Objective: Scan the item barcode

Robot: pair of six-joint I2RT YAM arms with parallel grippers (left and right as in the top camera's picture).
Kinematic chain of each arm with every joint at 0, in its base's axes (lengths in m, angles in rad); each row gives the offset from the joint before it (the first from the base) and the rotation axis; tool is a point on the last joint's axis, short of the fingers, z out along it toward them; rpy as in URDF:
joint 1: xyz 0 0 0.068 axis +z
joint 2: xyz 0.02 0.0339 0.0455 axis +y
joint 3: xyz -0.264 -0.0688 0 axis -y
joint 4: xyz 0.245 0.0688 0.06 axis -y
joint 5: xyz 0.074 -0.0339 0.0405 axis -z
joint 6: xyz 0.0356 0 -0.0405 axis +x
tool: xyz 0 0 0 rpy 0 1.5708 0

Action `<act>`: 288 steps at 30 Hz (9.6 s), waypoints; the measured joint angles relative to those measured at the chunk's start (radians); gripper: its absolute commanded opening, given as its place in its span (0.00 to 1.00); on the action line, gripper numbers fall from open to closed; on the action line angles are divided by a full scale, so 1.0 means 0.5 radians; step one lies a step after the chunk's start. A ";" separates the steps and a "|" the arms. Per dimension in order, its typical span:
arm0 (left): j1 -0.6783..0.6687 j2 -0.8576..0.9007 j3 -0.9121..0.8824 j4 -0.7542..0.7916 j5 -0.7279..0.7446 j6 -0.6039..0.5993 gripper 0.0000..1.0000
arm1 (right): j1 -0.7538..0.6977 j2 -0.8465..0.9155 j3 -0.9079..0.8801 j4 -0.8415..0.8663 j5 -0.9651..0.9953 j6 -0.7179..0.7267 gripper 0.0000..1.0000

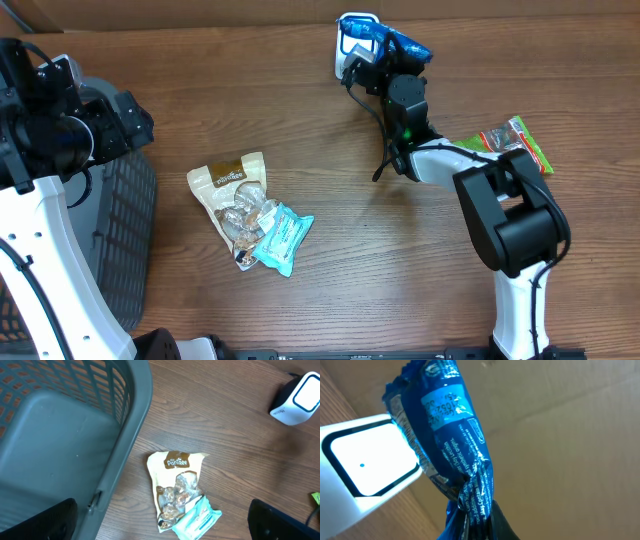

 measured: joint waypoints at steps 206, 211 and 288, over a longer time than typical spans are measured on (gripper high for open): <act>0.000 0.000 0.002 0.004 0.001 0.000 0.99 | 1.016 -0.272 0.284 -3.137 -0.744 4.144 0.52; 0.000 0.000 0.002 0.005 0.001 0.000 0.99 | 0.777 -0.272 0.356 -3.424 -0.744 3.958 0.43; 0.000 0.000 0.002 0.004 0.001 0.000 1.00 | 1.022 -0.349 0.484 -3.671 -0.494 2.115 0.63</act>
